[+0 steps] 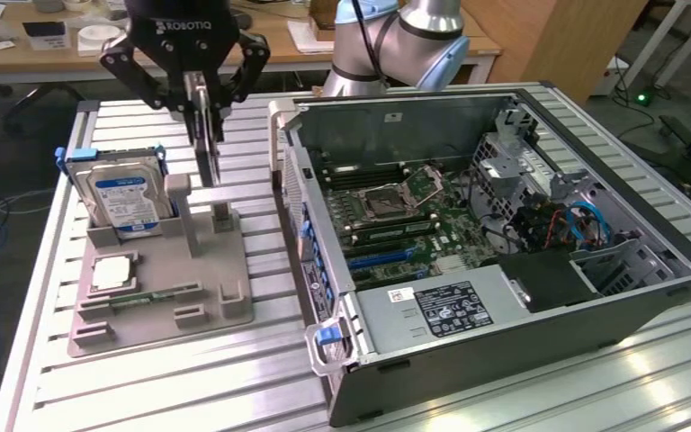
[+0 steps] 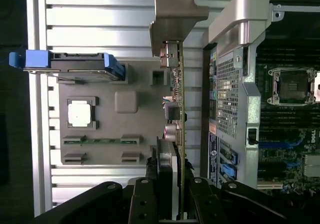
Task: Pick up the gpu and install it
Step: 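Pick up the gpu and move the gpu toward the slot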
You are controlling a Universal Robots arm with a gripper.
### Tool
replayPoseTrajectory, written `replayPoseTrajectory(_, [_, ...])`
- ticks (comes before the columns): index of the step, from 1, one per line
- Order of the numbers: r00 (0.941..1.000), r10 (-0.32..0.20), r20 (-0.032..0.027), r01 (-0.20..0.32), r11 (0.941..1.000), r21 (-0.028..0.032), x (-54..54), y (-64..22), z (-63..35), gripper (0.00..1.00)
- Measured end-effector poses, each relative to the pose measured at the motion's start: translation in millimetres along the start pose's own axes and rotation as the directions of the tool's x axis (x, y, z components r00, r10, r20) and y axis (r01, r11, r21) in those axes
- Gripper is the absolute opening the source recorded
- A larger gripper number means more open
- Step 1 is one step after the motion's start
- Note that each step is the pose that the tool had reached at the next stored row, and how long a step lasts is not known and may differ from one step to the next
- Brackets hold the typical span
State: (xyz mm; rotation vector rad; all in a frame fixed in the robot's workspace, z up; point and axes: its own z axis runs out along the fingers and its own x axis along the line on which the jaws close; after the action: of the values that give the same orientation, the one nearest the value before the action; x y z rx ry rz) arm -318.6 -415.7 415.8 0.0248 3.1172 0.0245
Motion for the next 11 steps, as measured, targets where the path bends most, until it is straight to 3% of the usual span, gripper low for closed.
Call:
replayPoseTrajectory(5, [1.0000, 0.000, 0.0001, 0.000, 1.0000, -0.0002, -0.2, 0.1, -9.6, 0.28])
replayPoseTrajectory(11, [1.0000, 0.000, 0.0000, 0.000, 1.0000, -0.0001, -0.3, 0.2, -9.9, 0.28])
